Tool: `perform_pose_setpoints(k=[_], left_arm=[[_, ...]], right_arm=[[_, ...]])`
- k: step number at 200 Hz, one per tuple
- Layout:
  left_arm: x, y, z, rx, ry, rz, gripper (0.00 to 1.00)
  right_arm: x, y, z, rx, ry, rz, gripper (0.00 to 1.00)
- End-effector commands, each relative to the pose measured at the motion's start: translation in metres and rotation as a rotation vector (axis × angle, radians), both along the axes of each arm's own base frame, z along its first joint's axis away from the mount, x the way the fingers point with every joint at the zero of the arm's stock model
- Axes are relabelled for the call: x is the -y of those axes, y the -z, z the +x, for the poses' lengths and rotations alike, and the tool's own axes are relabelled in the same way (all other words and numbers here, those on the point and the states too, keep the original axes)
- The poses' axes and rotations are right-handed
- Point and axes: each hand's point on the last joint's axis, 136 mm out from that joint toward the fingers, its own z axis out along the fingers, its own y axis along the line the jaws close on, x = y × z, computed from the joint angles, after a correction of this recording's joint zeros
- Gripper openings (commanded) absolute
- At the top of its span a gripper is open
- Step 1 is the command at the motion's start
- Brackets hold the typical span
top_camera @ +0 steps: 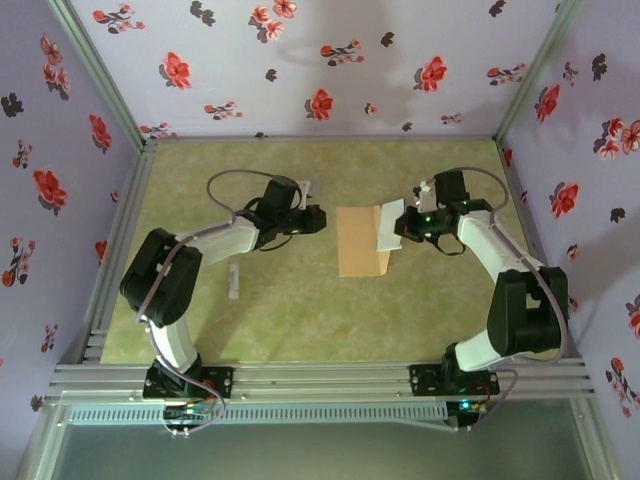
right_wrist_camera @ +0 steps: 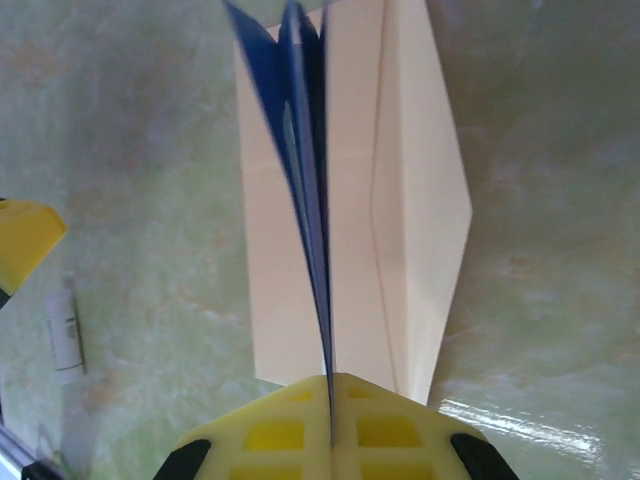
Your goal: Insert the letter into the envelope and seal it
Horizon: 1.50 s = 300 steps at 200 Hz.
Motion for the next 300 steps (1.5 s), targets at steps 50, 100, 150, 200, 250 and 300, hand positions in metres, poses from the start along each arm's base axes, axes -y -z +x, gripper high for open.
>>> perform_pose_setpoints(k=[50,100,150,200,250,300], left_arm=[[0.036,0.060,0.001,-0.071,-0.024,0.021,0.00],[0.041,0.073,0.000,-0.087,-0.032,0.046,0.00],[0.040,0.083,-0.002,-0.104,-0.035,0.071,0.00],[0.039,0.097,-0.012,-0.134,-0.055,0.092,0.00],[0.042,0.110,-0.024,-0.160,-0.087,0.110,0.00],[0.040,0.117,-0.028,-0.177,-0.106,0.118,0.00]], right_arm=[[0.015,0.017,0.030,0.065,0.004,-0.110,0.00],[0.015,0.035,0.036,0.053,-0.005,-0.120,0.00],[0.015,0.048,0.039,0.027,-0.002,-0.113,0.00],[0.016,0.063,0.037,0.002,-0.001,-0.107,0.00],[0.014,0.067,0.033,0.004,-0.016,-0.097,0.00],[0.018,0.056,0.030,0.025,-0.017,-0.125,0.00]])
